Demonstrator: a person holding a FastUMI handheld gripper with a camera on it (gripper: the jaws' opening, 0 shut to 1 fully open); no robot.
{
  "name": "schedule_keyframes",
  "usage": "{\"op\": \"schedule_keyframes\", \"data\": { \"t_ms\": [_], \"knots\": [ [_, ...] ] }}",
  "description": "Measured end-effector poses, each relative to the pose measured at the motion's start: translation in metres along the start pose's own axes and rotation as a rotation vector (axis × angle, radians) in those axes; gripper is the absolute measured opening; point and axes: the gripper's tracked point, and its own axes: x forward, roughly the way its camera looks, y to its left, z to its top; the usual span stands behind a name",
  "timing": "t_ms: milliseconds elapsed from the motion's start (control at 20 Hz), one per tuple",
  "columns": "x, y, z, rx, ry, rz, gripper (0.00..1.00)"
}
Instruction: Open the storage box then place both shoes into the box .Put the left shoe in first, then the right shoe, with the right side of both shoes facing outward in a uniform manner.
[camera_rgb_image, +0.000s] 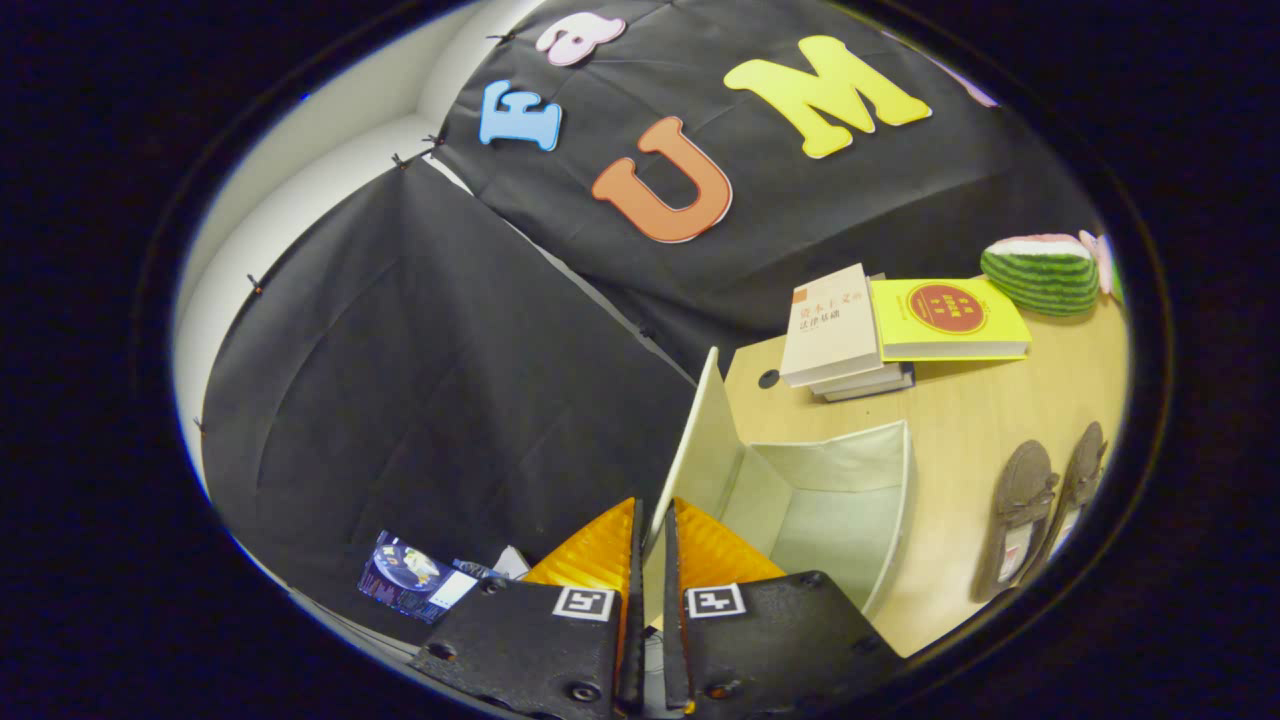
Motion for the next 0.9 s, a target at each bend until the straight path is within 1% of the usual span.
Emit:
{"op": "schedule_keyframes", "data": {
  "t_ms": [150,250,350,450,500,550,700,900],
  "knots": [
    [0.022,0.029,-0.003,0.004,-0.004,0.016,0.15],
    [0.041,0.049,-0.013,0.014,-0.002,0.033,0.15],
    [0.058,0.065,-0.014,0.028,-0.019,0.05,0.31],
    [0.072,0.083,-0.018,0.028,-0.03,0.083,0.67],
    [0.081,0.085,-0.022,0.014,-0.03,0.078,0.85],
    [0.084,0.085,-0.032,-0.002,-0.008,0.052,1.0],
    [0.093,0.081,-0.058,-0.042,0.051,0.011,1.0],
    [0.083,0.056,-0.078,-0.086,0.126,-0.049,1.0]
  ]
}}
